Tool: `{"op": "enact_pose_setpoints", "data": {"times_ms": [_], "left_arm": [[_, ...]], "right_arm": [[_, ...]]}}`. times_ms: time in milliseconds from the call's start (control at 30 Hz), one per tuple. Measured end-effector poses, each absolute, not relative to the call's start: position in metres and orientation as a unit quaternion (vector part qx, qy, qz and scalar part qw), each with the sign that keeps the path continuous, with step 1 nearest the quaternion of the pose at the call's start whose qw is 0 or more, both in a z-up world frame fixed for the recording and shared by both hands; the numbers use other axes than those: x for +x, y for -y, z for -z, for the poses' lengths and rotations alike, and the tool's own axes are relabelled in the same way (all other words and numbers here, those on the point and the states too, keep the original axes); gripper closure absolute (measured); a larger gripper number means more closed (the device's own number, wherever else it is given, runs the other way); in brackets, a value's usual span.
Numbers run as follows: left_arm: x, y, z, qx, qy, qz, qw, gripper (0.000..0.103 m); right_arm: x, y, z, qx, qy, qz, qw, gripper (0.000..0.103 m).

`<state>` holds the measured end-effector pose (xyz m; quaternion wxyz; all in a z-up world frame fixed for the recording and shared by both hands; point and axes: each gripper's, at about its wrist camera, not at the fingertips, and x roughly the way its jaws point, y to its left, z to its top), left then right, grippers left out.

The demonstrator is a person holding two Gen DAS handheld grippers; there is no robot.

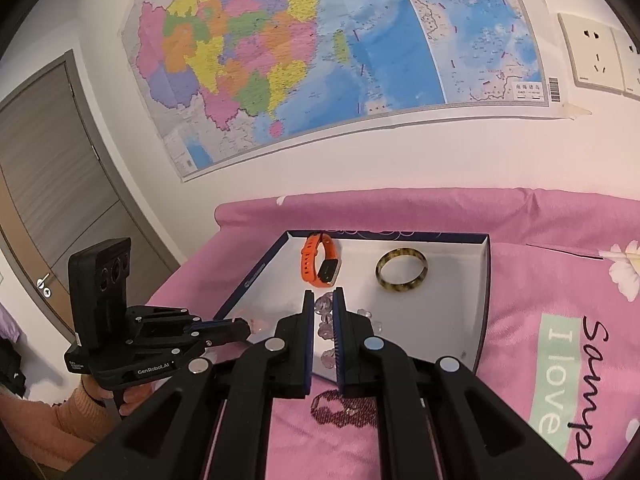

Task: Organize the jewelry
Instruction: 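Carry the pink ring and crystal bracelet into the white tray with both grippers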

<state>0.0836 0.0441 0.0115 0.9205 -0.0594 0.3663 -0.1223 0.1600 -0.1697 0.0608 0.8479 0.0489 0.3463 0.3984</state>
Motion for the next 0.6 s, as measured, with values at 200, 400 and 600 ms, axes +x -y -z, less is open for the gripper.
{"op": "enact_pose_setpoints", "data": {"times_ms": [200, 400, 600], "left_arm": [[0.097, -0.048, -0.012, -0.057, -0.37, 0.113, 0.92, 0.099], [0.113, -0.05, -0.009, -0.052, -0.379, 0.105, 0.918, 0.099], [0.128, -0.054, -0.002, -0.05, -0.395, 0.096, 0.912, 0.099]], "right_arm": [[0.173, 0.165, -0.057, 0.05, -0.353, -0.394, 0.847, 0.096], [0.19, 0.154, -0.052, 0.052, -0.363, -0.392, 0.843, 0.096], [0.211, 0.141, -0.043, 0.069, -0.378, -0.4, 0.832, 0.096]]}}
